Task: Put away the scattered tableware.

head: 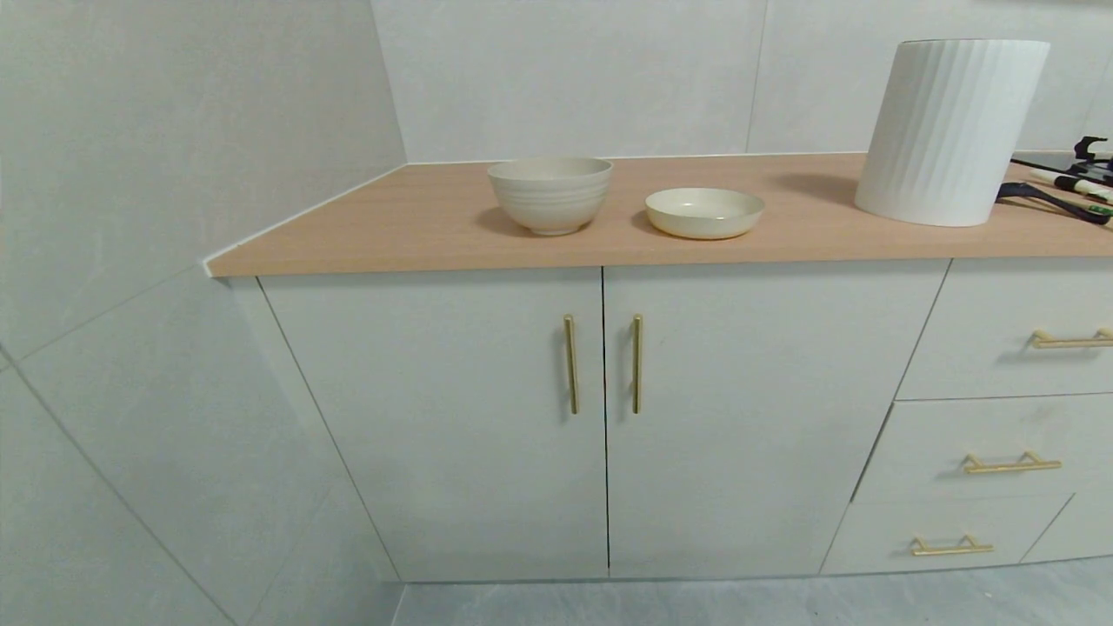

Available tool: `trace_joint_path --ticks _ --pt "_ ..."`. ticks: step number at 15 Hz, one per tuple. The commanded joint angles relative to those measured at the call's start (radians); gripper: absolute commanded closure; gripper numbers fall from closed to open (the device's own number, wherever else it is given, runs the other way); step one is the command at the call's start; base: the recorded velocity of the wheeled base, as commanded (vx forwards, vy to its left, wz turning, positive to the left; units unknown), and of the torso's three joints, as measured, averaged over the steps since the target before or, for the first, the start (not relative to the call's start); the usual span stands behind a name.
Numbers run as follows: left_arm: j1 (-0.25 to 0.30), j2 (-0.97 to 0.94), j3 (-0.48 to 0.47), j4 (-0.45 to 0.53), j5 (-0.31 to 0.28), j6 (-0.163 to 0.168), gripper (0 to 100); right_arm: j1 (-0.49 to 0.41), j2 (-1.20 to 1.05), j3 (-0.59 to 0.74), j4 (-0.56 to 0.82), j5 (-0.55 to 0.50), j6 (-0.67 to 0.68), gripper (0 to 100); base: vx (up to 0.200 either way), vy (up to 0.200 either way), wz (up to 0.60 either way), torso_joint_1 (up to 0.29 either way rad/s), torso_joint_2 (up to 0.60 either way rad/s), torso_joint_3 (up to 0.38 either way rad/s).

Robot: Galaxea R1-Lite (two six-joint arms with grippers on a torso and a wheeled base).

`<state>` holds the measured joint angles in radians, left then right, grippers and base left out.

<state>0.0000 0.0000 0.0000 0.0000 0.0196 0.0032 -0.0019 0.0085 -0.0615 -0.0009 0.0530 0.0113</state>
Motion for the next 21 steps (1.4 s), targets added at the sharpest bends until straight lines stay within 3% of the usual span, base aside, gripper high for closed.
trace_joint_path --ticks 1,6,7,9,12,17,21 --pt "0.0 0.002 0.0 0.0 0.0 0.0 0 0.017 0.084 -0.104 -0.016 0.088 0.032 0 0.0 0.0 0.0 0.0 0.0 0.0" --pt "0.0 0.002 0.0 0.0 0.0 0.0 0 0.033 0.393 -0.268 -0.016 0.229 0.022 0 0.0 0.0 0.0 0.0 0.0 0.0" --pt "0.0 0.002 0.0 0.0 0.0 0.0 0 0.046 0.541 -0.302 -0.018 0.28 0.022 0 0.0 0.0 0.0 0.0 0.0 0.0" --pt "0.0 0.002 0.0 0.0 0.0 0.0 0 0.088 0.685 -0.325 -0.033 0.283 -0.007 0 0.0 0.0 0.0 0.0 0.0 0.0" --pt "0.0 0.002 0.0 0.0 0.0 0.0 0 0.221 1.005 -0.376 -0.2 0.278 -0.016 0 0.0 0.0 0.0 0.0 0.0 0.0" --pt "0.0 0.002 0.0 0.0 0.0 0.0 0 0.3 1.372 -0.538 -0.453 0.283 0.015 0 0.0 0.0 0.0 0.0 0.0 0.0" --pt "0.0 0.002 0.0 0.0 0.0 0.0 0 0.388 1.515 -0.689 -0.459 0.284 0.036 0 0.0 0.0 0.0 0.0 0.0 0.0"
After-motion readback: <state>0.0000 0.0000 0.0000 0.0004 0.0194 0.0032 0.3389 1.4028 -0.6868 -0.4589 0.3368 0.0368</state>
